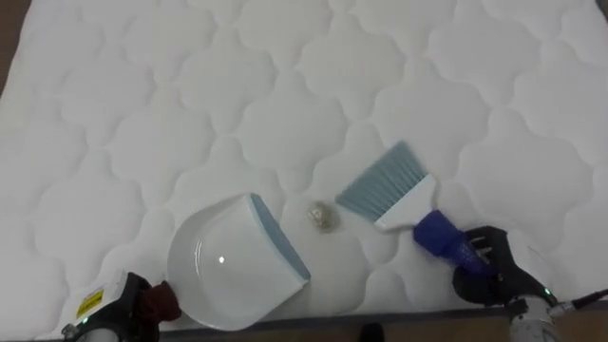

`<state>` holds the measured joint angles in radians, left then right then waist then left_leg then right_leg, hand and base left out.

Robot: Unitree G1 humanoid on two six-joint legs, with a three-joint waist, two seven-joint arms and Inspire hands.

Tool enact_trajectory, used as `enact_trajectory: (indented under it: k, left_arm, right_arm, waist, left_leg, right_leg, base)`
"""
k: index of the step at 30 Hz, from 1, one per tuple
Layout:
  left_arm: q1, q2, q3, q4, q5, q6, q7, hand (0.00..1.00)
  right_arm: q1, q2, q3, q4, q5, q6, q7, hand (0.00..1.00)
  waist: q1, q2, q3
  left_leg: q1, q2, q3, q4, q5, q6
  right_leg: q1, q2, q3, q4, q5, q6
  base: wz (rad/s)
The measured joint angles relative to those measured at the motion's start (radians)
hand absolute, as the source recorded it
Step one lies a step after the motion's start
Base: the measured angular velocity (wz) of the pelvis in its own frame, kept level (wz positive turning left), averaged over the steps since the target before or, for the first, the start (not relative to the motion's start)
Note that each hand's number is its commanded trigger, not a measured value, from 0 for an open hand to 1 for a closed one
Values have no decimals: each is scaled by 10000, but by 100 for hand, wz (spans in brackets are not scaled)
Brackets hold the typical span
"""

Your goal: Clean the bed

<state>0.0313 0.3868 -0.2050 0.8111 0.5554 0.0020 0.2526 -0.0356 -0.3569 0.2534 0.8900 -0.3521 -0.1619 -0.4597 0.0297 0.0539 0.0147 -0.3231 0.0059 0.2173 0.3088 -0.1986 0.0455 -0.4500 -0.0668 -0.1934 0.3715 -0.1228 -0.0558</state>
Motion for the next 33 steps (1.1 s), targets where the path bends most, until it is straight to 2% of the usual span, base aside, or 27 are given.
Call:
enact_trajectory:
  k: [5,8,13,14,16,19,21,22,24,26,28,31,33]
  left_arm:
    - [-50,114,-1,-47,-2,-4,0,100]
    - [-77,232,-1,-50,-64,-31,1,100]
    - [-294,316,-11,-211,100,-5,-28,100]
    - [-329,381,52,-363,404,-19,-50,100]
    - [-466,655,52,-361,779,-46,-51,100]
    - [-470,1055,49,-403,780,-81,-53,100]
    - [-502,1338,49,-408,841,-113,-98,100]
    - [-532,1375,50,-403,844,-112,-116,100]
    - [-742,1429,48,-361,869,-104,-272,100]
    - [-769,1509,48,-378,860,-187,-276,100]
    - [-848,1560,49,-390,910,-262,-276,100]
    - [-965,1618,51,-443,930,-275,-296,100]
    - [-1300,1718,-8,-298,860,-313,-418,100]
  right_arm:
    - [-302,42,1,425,31,11,185,100]
    - [-642,36,1,807,79,41,197,100]
    - [-1153,-106,-36,1145,128,303,459,100]
    - [-1288,-299,-139,1194,45,310,597,100]
    - [-1680,-955,-135,1373,-195,325,688,100]
    - [-2141,-1642,-107,1591,-617,588,734,100]
    - [-2527,-2314,-115,1925,-1534,719,729,100]
    - [-2618,-2483,-116,1999,-1869,749,725,100]
    - [-2800,-3177,-90,2017,-3125,806,725,100]
    - [-2998,-3459,9,2013,-3789,984,704,100]
    - [-3088,-3569,7,2016,-4567,1036,692,100]
    - [-3433,-3753,24,1968,-5902,1162,715,100]
    - [-3804,-4224,572,1838,-6670,1187,715,100]
  waist:
    - [-4,-211,1]
    - [-3,-325,36]
    - [0,-440,55]
    - [35,-511,86]
    - [90,-604,123]
    - [111,-814,140]
    - [153,-1033,138]
    - [162,-1092,145]
    - [314,-1218,192]
    - [379,-1281,191]
    - [551,-1408,181]
    - [624,-1539,172]
    - [719,-1591,192]
  left_leg:
    - [-13,-7,17,129,0,1]
    - [-34,3,-7,265,-33,53]
    - [-301,23,-30,552,-125,154]
    - [-363,-4,-25,528,-124,160]
    - [-377,-19,-5,543,-116,178]
    - [-347,-7,-5,540,-120,183]
    - [-357,48,-8,610,-126,171]
    - [-365,54,-11,614,-127,169]
    - [-438,70,-23,638,-131,163]
    - [-501,104,-33,667,-160,146]
    - [-544,132,10,674,-173,128]
    - [-869,176,9,900,-195,120]
    - [-997,200,9,1093,-220,119]
  right_leg:
    - [-15,-35,21,123,-25,4]
    - [-18,-51,23,226,-41,-11]
    - [-191,-101,-6,419,-60,8]
    - [-276,-144,-6,499,-60,13]
    - [-289,-176,-12,514,-35,27]
    - [-266,-162,-17,508,-13,13]
    - [-242,-82,-1,431,42,-13]
    - [-243,-75,-3,437,45,-16]
    - [-286,-62,-23,411,55,-18]
    - [-306,-25,-34,349,75,-21]
    - [-382,-1,-20,361,86,-39]
    - [-670,-9,-42,509,90,-50]
    - [-788,-20,-40,643,99,-64]
  base:
    - [0]
    - [0]
    - [5]
    - [0]
    - [-2]
    - [-1]
    - [-2]
    - [0]
    - [0]
    - [-2]
    - [-5]
    - [0]
    - [0]
